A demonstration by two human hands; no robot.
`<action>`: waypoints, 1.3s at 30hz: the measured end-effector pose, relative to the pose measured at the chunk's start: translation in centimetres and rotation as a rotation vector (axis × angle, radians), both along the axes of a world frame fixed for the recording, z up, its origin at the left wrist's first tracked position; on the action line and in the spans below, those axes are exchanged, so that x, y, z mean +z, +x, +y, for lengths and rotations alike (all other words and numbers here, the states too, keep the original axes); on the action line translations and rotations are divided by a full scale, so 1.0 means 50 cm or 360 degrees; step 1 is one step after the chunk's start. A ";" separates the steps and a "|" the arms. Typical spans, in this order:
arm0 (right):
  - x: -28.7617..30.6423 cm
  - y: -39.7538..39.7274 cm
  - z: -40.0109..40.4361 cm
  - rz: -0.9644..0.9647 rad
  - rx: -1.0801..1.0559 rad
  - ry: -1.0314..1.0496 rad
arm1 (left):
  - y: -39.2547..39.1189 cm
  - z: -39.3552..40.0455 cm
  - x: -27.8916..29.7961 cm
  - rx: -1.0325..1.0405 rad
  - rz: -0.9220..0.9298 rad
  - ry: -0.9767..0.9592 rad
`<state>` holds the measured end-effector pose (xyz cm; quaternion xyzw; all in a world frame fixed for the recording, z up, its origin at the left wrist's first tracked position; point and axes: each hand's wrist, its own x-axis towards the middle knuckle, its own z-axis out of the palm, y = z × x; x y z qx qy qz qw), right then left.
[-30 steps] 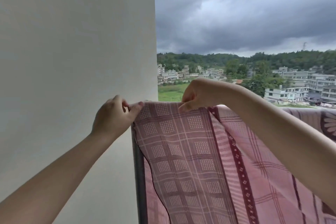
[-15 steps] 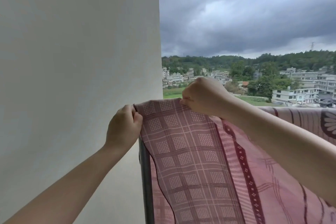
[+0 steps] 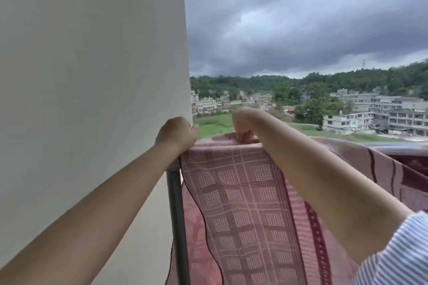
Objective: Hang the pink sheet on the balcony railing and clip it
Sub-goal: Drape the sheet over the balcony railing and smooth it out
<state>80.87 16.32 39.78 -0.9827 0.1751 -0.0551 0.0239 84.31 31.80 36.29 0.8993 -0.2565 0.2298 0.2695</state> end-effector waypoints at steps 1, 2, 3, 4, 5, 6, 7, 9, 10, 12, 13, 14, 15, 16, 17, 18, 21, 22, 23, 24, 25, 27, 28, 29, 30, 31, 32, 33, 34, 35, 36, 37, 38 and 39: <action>-0.011 -0.016 -0.003 0.0329 0.0044 0.0195 | -0.010 0.015 -0.024 0.0001 0.0036 0.0064; -0.016 -0.035 0.001 0.0512 0.0092 0.0368 | -0.020 0.030 -0.041 -0.0013 0.0062 0.0111; -0.020 -0.049 0.004 0.0499 0.0161 0.0471 | -0.028 0.043 -0.050 -0.0042 0.0055 0.0124; -0.020 -0.066 0.011 0.0354 0.0248 0.0495 | -0.035 0.051 -0.055 -0.0068 -0.0011 0.0100; -0.017 -0.083 0.020 0.0154 0.0370 0.0435 | -0.040 0.054 -0.057 -0.0082 -0.0095 0.0045; -0.017 -0.105 0.030 -0.0042 0.0476 0.0408 | -0.047 0.055 -0.059 -0.0082 -0.0186 -0.0009; -0.021 -0.129 0.033 -0.0190 0.0551 0.0391 | -0.055 0.054 -0.063 -0.0069 -0.0256 -0.0052; -0.040 -0.186 0.035 -0.0364 0.0681 0.0174 | -0.073 0.049 -0.081 -0.0006 -0.0375 -0.0145; -0.052 -0.211 0.030 -0.0383 0.0708 -0.0004 | -0.085 0.048 -0.094 0.0018 -0.0450 -0.0202; -0.085 -0.241 0.016 -0.0422 0.0717 -0.0365 | -0.111 0.044 -0.135 0.0004 -0.0614 -0.0313; -0.102 -0.248 0.007 -0.0502 0.0686 -0.0495 | -0.125 0.041 -0.162 -0.0030 -0.0646 -0.0368; -0.118 -0.256 0.000 -0.0637 0.0657 -0.0566 | -0.135 0.036 -0.189 -0.0080 -0.0597 -0.0443; -0.131 -0.260 -0.007 -0.0811 0.0656 -0.0625 | -0.141 0.030 -0.214 -0.0133 -0.0461 -0.0540; -0.141 -0.264 -0.012 -0.0991 0.0676 -0.0692 | -0.142 0.022 -0.234 -0.0173 -0.0278 -0.0651; -0.150 -0.266 -0.018 -0.1121 0.0699 -0.0751 | -0.138 0.015 -0.249 -0.0183 -0.0100 -0.0746; -0.159 -0.266 -0.024 -0.1206 0.0727 -0.0801 | -0.132 0.008 -0.258 -0.0169 0.0043 -0.0804; -0.158 -0.263 -0.034 -0.1328 0.0823 -0.0815 | -0.119 -0.004 -0.260 -0.0176 0.0247 -0.0912; -0.154 -0.262 -0.035 -0.1336 0.0834 -0.0826 | -0.122 -0.002 -0.257 -0.0198 0.0279 -0.0969; -0.151 -0.260 -0.036 -0.1318 0.0835 -0.0858 | -0.127 0.004 -0.254 -0.0225 0.0280 -0.1025; -0.149 -0.257 -0.039 -0.1292 0.0832 -0.0909 | -0.133 0.012 -0.251 -0.0232 0.0243 -0.1062; -0.143 -0.257 -0.034 -0.1261 0.0820 -0.0970 | -0.141 0.023 -0.245 -0.0220 0.0175 -0.1093; -0.121 -0.249 -0.023 -0.1196 0.0690 -0.1030 | -0.142 0.046 -0.215 -0.0172 -0.0036 -0.1130; -0.097 -0.239 -0.012 -0.1121 0.0575 -0.1035 | -0.136 0.057 -0.187 -0.0148 -0.0161 -0.1120; -0.071 -0.223 0.000 -0.1034 0.0441 -0.1000 | -0.125 0.064 -0.153 -0.0116 -0.0278 -0.1094; -0.045 -0.203 0.010 -0.1007 0.0320 -0.0876 | -0.110 0.070 -0.113 -0.0074 -0.0348 -0.1042; -0.020 -0.179 0.022 -0.0998 0.0212 -0.0725 | -0.090 0.075 -0.070 -0.0024 -0.0381 -0.0983; 0.005 -0.154 0.033 -0.1009 0.0143 -0.0591 | -0.068 0.081 -0.029 0.0042 -0.0390 -0.0920; 0.026 -0.124 0.041 -0.1056 0.0119 -0.0475 | -0.045 0.087 0.009 0.0102 -0.0378 -0.0859; 0.043 -0.094 0.045 -0.1095 0.0116 -0.0370 | -0.017 0.091 0.042 0.0144 -0.0368 -0.0795; 0.056 -0.069 0.049 -0.1074 0.0115 -0.0291 | 0.008 0.093 0.069 0.0175 -0.0343 -0.0736; 0.060 -0.050 0.050 -0.0983 0.0118 -0.0223 | 0.037 0.091 0.087 0.0206 -0.0305 -0.0667; 0.058 -0.036 0.048 -0.0836 0.0136 -0.0186 | 0.056 0.086 0.100 0.0230 -0.0268 -0.0587; 0.050 -0.029 0.044 -0.0621 0.0150 -0.0158 | 0.079 0.077 0.103 0.0252 -0.0230 -0.0504; 0.036 -0.027 0.039 -0.0376 0.0148 -0.0126 | 0.092 0.063 0.094 0.0250 -0.0167 -0.0439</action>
